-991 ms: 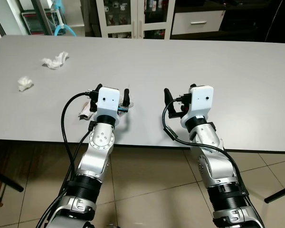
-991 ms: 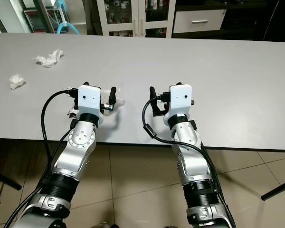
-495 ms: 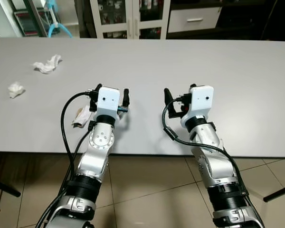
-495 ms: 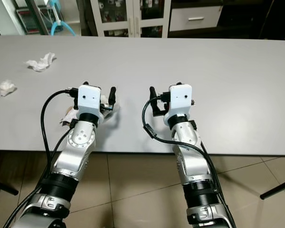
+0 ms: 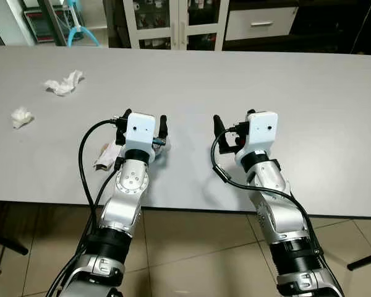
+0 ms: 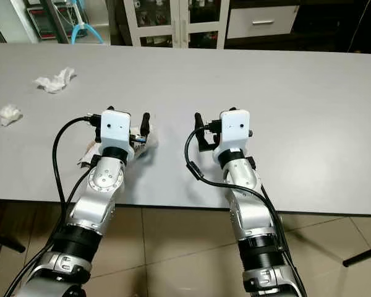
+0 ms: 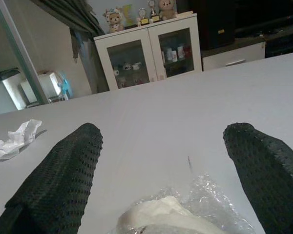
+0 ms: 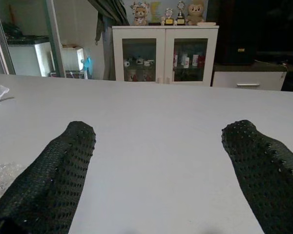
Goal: Picking trash to rubbish bin
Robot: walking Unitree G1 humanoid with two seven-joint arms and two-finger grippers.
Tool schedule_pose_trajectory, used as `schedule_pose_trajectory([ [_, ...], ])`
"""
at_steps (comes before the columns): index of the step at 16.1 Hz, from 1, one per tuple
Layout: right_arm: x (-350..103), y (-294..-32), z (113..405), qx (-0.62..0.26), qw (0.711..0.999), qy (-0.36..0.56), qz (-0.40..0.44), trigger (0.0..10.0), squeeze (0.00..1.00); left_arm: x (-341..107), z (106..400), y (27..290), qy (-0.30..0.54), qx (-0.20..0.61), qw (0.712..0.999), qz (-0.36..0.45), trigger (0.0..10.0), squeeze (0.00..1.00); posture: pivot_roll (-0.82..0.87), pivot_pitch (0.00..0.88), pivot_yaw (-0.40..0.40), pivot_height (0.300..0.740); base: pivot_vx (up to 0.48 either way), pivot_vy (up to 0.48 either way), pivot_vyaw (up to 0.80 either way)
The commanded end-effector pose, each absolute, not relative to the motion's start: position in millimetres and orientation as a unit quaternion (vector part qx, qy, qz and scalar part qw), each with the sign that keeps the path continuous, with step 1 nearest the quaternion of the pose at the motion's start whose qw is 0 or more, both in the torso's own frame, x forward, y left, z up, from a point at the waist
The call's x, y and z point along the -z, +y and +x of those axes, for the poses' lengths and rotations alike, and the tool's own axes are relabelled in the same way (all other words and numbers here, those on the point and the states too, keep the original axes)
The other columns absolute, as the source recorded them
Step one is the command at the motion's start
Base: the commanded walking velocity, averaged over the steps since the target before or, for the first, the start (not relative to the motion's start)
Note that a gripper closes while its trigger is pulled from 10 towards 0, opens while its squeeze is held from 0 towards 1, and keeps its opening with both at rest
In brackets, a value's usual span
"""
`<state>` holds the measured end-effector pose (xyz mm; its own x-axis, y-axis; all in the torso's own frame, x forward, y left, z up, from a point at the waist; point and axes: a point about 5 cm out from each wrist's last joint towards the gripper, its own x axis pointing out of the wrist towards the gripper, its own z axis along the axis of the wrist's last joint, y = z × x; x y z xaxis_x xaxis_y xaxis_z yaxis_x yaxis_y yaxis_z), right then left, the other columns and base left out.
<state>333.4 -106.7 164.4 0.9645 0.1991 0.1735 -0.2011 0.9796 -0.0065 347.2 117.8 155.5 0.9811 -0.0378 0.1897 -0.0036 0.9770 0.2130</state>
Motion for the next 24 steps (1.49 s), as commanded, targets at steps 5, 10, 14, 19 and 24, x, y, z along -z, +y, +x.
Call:
schedule_pose_trajectory([
  [5, -163.3, -105.0, 333.7, -0.103, 0.991, -0.081, 0.008, 10.0, 0.0, -155.9, 348.3, 117.0, -0.095, 0.011, 0.989, 0.111, 10.0, 0.0, -0.03, 0.07, 0.024, 0.74, 0.282, 0.0, 0.0],
  [10, -162.8, -104.7, 333.5, -0.103, 0.991, -0.081, 0.008, 10.0, 0.0, -155.7, 348.2, 116.7, -0.094, 0.011, 0.989, 0.111, 10.0, 0.0, -0.03, 0.068, 0.027, 0.74, 0.335, 0.0, 0.0],
  [14, -162.8, -104.6, 333.7, -0.103, 0.991, -0.081, 0.008, 10.0, 0.0, -156.4, 348.5, 116.1, -0.096, 0.012, 0.989, 0.111, 10.0, 0.0, -0.03, 0.068, 0.028, 0.74, 0.337, 0.0, 0.0],
  [19, -162.9, -104.8, 334.1, -0.102, 0.992, -0.081, 0.008, 10.0, 0.0, -157.2, 348.5, 116.0, -0.098, 0.013, 0.989, 0.11, 10.0, 0.0, -0.03, 0.073, 0.026, 0.74, 0.356, 0.0, 0.0],
  [24, -162.9, -104.6, 334.5, -0.102, 0.992, -0.081, 0.009, 10.0, 0.0, -157.9, 349.0, 117.4, -0.098, 0.01, 0.989, 0.111, 10.0, 0.0, -0.03, 0.074, 0.028, 0.74, 0.376, 0.0, 0.0],
])
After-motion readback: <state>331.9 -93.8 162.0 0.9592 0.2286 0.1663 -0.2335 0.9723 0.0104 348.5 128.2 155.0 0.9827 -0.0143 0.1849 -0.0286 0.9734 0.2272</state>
